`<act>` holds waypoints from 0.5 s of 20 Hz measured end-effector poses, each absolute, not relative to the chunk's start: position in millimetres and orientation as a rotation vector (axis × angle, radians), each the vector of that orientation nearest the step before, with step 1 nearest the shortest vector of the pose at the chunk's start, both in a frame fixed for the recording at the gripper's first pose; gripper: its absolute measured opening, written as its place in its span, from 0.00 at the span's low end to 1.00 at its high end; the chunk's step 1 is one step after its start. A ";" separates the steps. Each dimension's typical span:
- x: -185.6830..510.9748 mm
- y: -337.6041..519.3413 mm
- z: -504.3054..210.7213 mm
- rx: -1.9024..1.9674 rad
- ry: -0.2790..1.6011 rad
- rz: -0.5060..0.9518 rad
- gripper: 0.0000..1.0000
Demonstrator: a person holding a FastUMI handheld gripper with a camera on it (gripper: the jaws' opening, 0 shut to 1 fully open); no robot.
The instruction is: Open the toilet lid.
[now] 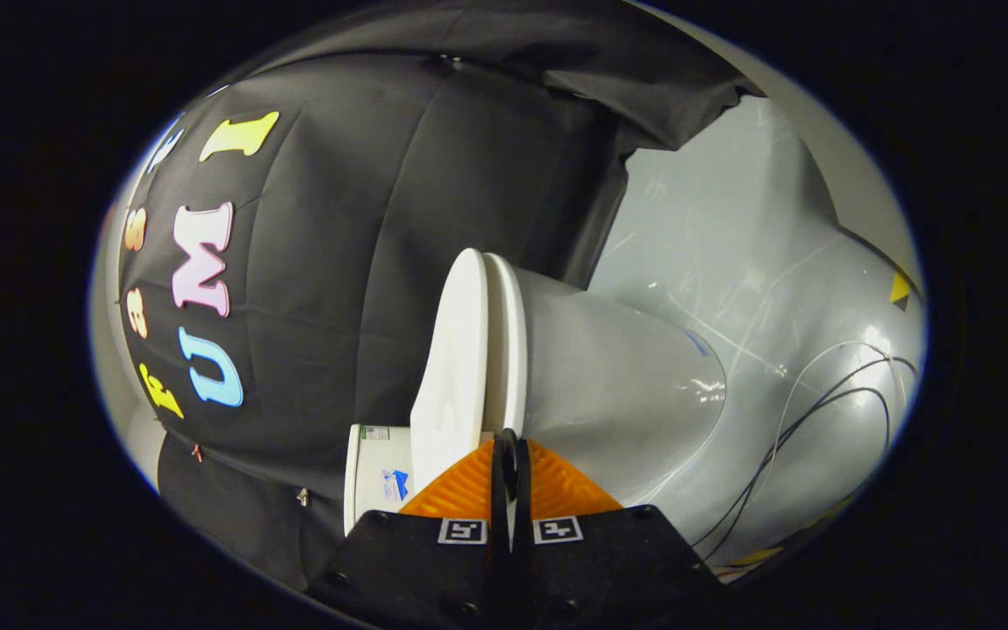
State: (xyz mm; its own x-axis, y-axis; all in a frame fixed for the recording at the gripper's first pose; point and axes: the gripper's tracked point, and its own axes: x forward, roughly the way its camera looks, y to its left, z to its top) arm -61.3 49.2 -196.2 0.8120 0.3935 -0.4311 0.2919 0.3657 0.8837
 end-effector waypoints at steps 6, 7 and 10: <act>-59.4 54.8 -174.6 1.118 0.676 0.049 0.05; -58.5 55.2 -166.7 1.085 0.668 0.047 0.05; -57.2 61.8 -141.1 1.010 0.654 0.044 0.05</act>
State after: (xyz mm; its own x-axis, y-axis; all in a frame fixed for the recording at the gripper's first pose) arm -57.2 61.8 -141.1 0.8101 0.3264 -0.4871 0.2580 0.5475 0.7960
